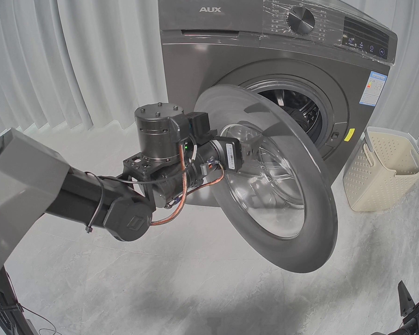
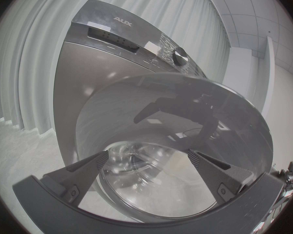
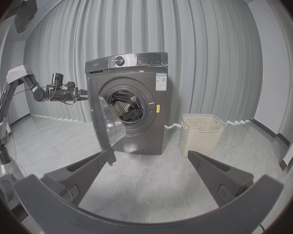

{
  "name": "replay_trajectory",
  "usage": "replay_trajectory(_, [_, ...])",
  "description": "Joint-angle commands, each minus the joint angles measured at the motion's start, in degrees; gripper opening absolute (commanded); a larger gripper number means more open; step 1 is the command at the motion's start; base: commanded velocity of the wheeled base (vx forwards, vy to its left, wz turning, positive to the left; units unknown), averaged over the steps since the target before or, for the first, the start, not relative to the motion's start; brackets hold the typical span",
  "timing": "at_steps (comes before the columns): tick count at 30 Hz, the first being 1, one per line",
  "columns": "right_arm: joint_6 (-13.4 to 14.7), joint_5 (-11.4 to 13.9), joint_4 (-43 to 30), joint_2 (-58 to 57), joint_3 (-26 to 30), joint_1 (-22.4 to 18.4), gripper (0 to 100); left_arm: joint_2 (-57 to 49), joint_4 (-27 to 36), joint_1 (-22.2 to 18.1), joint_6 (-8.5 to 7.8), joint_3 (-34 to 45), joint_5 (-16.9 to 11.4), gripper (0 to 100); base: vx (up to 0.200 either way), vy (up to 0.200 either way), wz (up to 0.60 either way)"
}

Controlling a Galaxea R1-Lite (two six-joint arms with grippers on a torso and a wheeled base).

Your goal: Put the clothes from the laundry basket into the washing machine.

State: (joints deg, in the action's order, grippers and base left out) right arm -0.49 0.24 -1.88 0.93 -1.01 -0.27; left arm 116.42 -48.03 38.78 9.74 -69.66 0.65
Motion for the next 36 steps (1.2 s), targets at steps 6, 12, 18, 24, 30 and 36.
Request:
replay_trajectory(6, [0.0,0.0,0.0,-0.6,0.3,0.0,100,6.4,0.7,-0.6,3.36,-9.6,5.8,100,0.000,0.000,0.00])
replay_trajectory(12, [0.0,0.0,0.0,-0.6,0.3,0.0,100,1.2,0.8,0.2,4.23,-1.3,5.9,100,0.000,0.000,0.00])
replay_trajectory(18, [0.0,0.0,0.0,-0.6,0.3,0.0,100,-15.4,0.3,3.3,3.79,20.5,5.9,100,0.000,0.000,0.00])
replay_trajectory(24, [0.0,0.0,0.0,-0.6,0.3,0.0,100,-34.9,0.8,5.1,3.18,41.0,7.0,100,0.000,0.000,0.00])
replay_trajectory(30, [0.0,0.0,0.0,-0.6,0.3,0.0,100,-55.2,1.4,3.4,-2.36,59.5,9.0,100,0.000,0.000,0.00])
replay_trajectory(36, [0.0,0.0,0.0,-0.6,0.3,0.0,100,-69.8,8.6,-4.8,-2.71,66.7,8.3,100,0.000,0.000,0.00])
